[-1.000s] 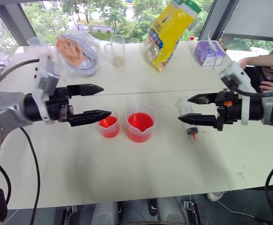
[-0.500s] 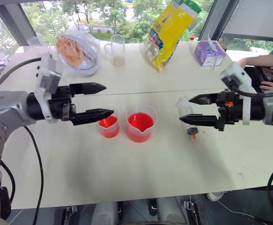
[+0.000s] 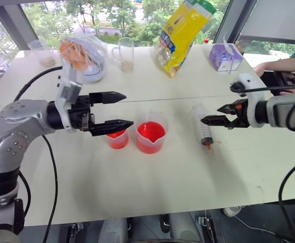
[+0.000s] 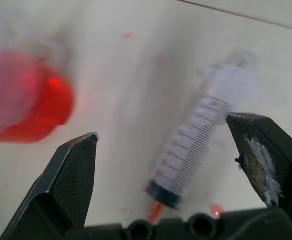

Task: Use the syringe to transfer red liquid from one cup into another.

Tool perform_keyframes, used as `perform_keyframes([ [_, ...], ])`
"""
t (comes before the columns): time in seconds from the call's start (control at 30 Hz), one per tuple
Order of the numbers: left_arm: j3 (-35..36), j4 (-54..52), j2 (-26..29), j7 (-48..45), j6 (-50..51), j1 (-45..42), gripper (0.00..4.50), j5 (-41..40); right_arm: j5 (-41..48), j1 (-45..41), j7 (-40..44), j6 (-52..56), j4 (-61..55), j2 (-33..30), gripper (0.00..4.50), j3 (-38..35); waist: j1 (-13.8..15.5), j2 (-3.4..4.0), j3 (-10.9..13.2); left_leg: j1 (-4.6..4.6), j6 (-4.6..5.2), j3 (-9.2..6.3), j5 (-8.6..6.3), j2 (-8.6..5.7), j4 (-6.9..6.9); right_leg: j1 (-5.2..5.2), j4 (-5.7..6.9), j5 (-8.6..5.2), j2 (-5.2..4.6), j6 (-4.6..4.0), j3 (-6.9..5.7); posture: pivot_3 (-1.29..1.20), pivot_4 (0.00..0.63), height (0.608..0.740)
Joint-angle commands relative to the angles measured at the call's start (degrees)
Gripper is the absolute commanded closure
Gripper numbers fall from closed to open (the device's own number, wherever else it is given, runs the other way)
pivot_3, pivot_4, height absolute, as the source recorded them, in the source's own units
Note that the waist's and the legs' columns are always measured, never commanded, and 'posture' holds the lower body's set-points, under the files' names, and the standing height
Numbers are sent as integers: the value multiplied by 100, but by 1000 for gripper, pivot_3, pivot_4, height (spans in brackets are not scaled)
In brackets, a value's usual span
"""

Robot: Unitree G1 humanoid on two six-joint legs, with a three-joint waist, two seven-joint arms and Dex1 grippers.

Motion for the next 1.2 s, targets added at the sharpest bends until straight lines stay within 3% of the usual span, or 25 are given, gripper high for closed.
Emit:
perform_keyframes([
  [0.03, -99, -16, -115, -98, -252, -175, 0, 184, -452, -430, -158, -37, 693, 236, 49, 224, 4, 0, 0, 0, 0, -1, 0, -1, 0, 0, 1, 1, 0, 2, 0, 0, 150, 740],
  [0.53, -183, -138, -450, -121, -541, 103, 0, 483, -2075, -1224, 381, -1391, 3382, 1458, 49, 1639, -4, -2, -1, -2, 1, -5, 0, -1, 0, 0, 7, 3, 1, 6, 1, 0, 150, 740],
  [0.63, -115, -191, -418, -63, -536, 196, 0, 476, -2307, -1307, 546, -1635, 3747, 1610, 883, 1710, -24, -5, -4, 5, 0, -5, 0, 1, 1, 5, 10, 3, 1, 6, 1, 0, 150, 740],
  [0.77, -87, -208, -387, -42, -543, 235, 0, 475, -2549, -1398, 729, -1783, 4021, 1764, 2918, 1712, -42, -8, -6, 13, 0, -4, 1, 3, 2, 9, 14, 3, 3, 5, 1, 0, 150, 740],
  [0.83, -63, -182, -361, -69, -555, 243, 0, 473, -2649, -1423, 783, -1783, 4062, 1830, 3115, 1689, -51, -13, -9, 15, -1, -3, 1, 6, 2, 10, 15, 4, 7, 5, 1, 0, 150, 740],
  [0.97, -79, -93, -306, -135, -579, 158, 0, 511, -2722, -1369, 796, -1621, 3658, 1767, 3115, 1476, -47, -13, -9, 17, -4, -3, 3, 12, 2, 11, 18, 4, 10, 3, 2, 0, 150, 740],
  [1.03, -163, 46, -308, -169, -581, -52, 0, 575, -2553, -1260, 713, -1547, 2708, 1561, 3115, 974, -27, -11, -8, 16, -4, -3, 3, 13, 2, 9, 18, 4, 10, 3, 2, 0, 150, 740],
  [1.2, -251, 496, -295, -417, -639, -517, 0, 708, -1798, -811, 589, -1804, 477, 1817, 3115, -484, 5, 2, 0, 0, -5, -4, 3, 12, -1, -8, 19, 5, 10, 5, 1, 0, 150, 740],
])
